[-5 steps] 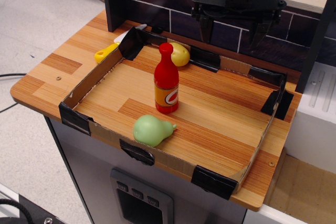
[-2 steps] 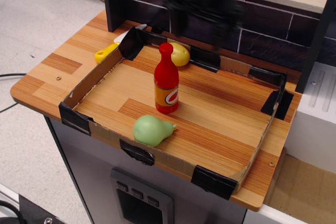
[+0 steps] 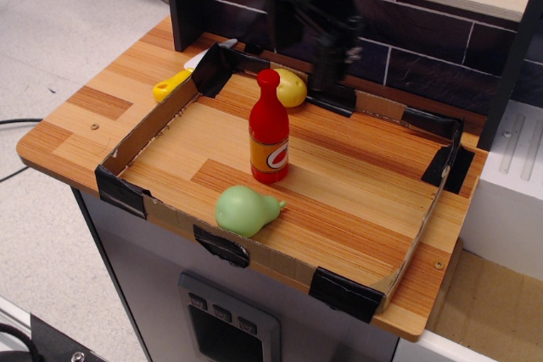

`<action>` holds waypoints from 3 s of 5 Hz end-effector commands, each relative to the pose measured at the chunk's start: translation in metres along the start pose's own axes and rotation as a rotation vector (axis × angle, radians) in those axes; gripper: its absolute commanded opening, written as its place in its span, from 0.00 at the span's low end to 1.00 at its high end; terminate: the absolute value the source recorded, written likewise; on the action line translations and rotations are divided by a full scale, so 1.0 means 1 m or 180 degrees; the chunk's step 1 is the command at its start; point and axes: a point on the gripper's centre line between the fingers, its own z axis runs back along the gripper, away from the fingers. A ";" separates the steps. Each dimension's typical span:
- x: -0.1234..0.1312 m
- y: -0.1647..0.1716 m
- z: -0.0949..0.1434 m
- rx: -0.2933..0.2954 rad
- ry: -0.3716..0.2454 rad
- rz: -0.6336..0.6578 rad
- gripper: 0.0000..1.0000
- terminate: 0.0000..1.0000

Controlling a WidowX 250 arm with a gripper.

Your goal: Topple hot sauce bottle

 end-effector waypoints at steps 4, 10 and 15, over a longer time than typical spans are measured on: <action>-0.007 -0.001 0.006 0.0339 -0.0195 -0.0198 1.00 0.00; -0.010 0.015 0.014 0.0476 0.0068 -0.0313 0.00 0.00; 0.009 -0.006 -0.017 0.0604 -0.0022 -0.0708 0.00 0.00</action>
